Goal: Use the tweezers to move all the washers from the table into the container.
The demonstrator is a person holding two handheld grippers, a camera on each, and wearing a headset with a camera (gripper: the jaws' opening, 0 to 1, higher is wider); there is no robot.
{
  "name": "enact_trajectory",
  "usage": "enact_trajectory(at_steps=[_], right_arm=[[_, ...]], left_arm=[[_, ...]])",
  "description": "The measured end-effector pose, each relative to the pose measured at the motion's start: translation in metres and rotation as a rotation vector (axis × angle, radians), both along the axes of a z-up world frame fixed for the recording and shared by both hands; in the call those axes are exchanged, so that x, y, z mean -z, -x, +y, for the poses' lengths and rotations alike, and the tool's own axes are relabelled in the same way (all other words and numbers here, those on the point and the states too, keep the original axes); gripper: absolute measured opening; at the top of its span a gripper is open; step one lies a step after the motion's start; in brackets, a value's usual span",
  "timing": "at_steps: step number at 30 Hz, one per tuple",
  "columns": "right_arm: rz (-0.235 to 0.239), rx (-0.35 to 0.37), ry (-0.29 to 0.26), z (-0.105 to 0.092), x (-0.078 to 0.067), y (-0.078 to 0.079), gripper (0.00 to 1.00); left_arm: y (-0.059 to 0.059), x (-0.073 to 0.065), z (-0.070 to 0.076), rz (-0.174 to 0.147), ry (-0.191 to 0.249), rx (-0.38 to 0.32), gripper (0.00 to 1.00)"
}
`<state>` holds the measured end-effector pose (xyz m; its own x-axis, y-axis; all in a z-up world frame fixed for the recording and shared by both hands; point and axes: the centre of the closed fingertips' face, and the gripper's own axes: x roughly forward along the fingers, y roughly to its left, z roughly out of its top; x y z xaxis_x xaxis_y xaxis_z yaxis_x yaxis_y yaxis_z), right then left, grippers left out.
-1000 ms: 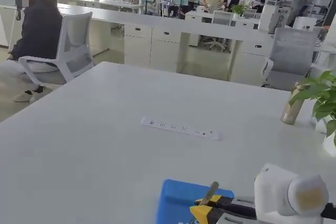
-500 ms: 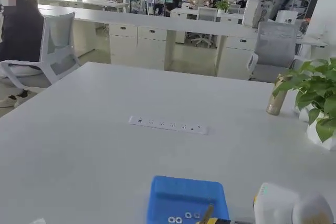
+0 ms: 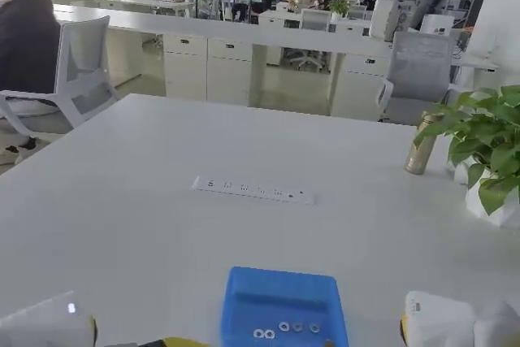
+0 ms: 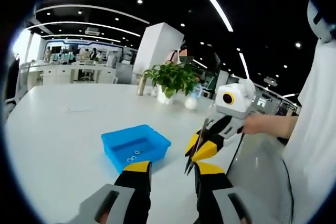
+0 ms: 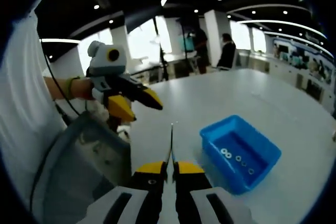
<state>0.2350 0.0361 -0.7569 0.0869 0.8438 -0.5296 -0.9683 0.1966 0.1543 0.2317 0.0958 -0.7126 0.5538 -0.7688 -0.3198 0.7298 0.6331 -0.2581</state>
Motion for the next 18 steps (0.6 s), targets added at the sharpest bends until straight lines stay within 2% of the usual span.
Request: enact_trajectory(at_steps=[1, 4, 6, 7, 11, 14, 18], right_arm=[[0.000, -0.037, 0.022, -0.003, 0.004, 0.005, 0.04], [0.010, -0.079, 0.040, -0.004, 0.010, 0.014, 0.04], [0.017, -0.107, 0.058, -0.006, 0.014, 0.019, 0.04], [0.013, -0.113, 0.065, -0.006, 0.015, 0.020, 0.04], [-0.020, -0.177, 0.111, -0.006, 0.020, 0.027, 0.04], [-0.041, -0.215, 0.154, -0.006, 0.025, 0.032, 0.03], [-0.092, -0.265, 0.242, -0.010, 0.035, 0.035, 0.03]], left_arm=[[0.000, 0.000, -0.003, -0.005, -0.014, 0.029, 0.27], [0.003, -0.004, -0.014, -0.024, -0.035, 0.102, 0.25], [0.004, -0.002, -0.021, -0.023, -0.078, 0.156, 0.26], [0.005, -0.001, -0.027, -0.021, -0.094, 0.196, 0.27], [0.010, -0.002, -0.043, 0.013, -0.088, 0.282, 0.28], [0.016, 0.002, -0.050, 0.025, -0.151, 0.363, 0.29], [0.019, 0.000, -0.055, 0.034, -0.167, 0.404, 0.27]])
